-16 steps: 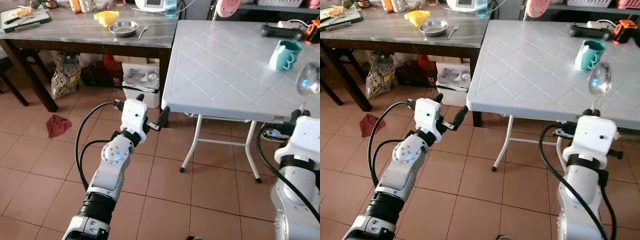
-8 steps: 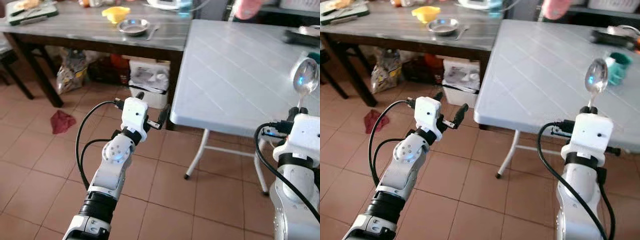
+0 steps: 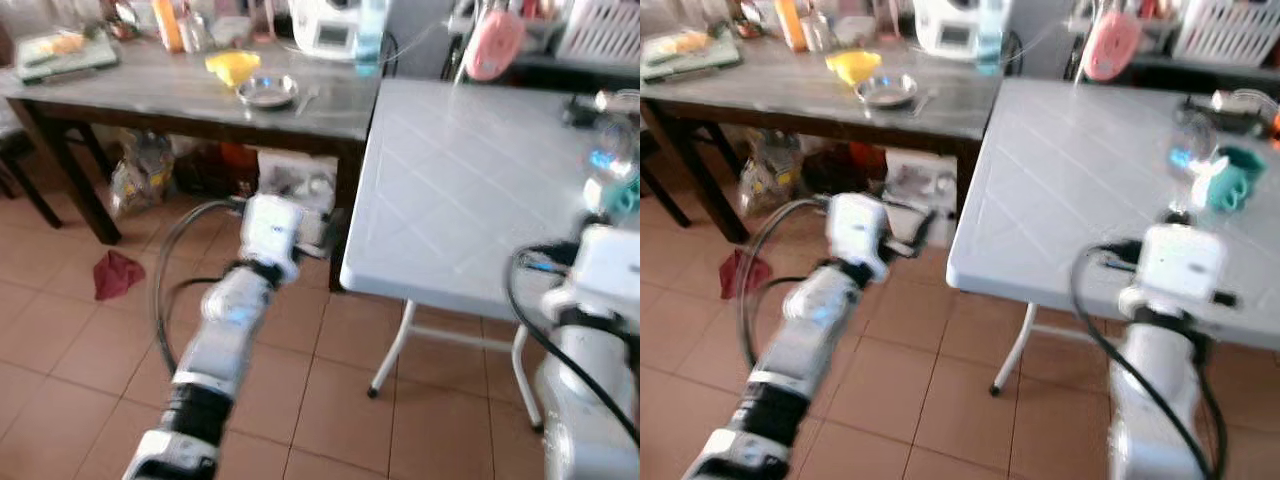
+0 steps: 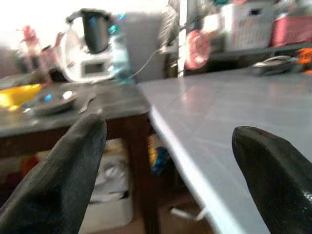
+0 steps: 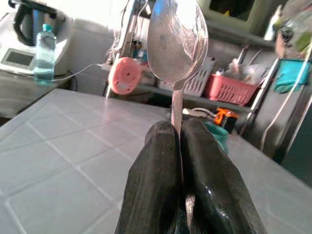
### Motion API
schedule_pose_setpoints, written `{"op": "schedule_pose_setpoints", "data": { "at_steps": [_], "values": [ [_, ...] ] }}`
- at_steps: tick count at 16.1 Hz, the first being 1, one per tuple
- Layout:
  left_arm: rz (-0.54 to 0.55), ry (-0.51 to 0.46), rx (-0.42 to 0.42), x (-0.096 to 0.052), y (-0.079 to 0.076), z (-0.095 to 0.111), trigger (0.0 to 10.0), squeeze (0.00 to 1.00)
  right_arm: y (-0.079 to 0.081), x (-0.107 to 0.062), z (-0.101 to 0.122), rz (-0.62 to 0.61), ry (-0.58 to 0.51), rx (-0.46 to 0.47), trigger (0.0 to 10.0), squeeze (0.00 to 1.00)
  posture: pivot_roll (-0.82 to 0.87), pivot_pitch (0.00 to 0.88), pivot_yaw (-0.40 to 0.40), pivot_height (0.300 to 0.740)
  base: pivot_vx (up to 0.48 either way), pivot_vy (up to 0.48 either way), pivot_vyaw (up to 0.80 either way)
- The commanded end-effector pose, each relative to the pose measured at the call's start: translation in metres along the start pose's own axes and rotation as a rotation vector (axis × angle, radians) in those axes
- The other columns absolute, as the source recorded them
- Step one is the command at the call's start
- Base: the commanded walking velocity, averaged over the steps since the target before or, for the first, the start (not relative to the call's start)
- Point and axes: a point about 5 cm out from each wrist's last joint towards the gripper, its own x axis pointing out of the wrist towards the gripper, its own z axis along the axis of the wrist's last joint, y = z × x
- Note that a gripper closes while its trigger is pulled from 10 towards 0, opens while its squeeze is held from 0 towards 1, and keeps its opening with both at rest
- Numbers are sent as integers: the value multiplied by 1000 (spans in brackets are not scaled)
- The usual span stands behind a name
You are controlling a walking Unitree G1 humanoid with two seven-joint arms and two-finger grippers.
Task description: Setting the table
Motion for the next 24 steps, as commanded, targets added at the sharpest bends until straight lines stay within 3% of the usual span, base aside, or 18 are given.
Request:
{"op": "schedule_pose_setpoints", "data": {
  "at_steps": [1, 10, 12, 19, 24],
  "values": [
    [-34, -18, -5, 4, -9, 4, 10000, 0, -8, 1, 2, -26, -12, -16, 10000, 0, -8, 106, 6, 740, 345, 0, 0],
    [-21, 1, -18, 5, -9, 2, 10000, 0, -8, 1, 1, -32, -10, -11, 10000, 0, -7, 108, 6, 740, 332, 0, 0],
    [10, 9, -70, 6, -6, 1, 10000, 0, -8, 0, 1, -33, -7, -8, 10000, 0, -6, 111, 5, 740, 0, 0, 0],
    [1, 14, -47, 6, -6, 2, 10000, 0, -7, -1, 0, -29, -5, -3, 10000, 0, -1, 109, 2, 740, 0, 126, 0],
    [189, 64, 80, -8, 31, -10, 10000, 0, -10, -12, -8, 24, 25, -5, 10000, 0, 10, 103, -11, 740, 0, 70, 0]
  ]
}}
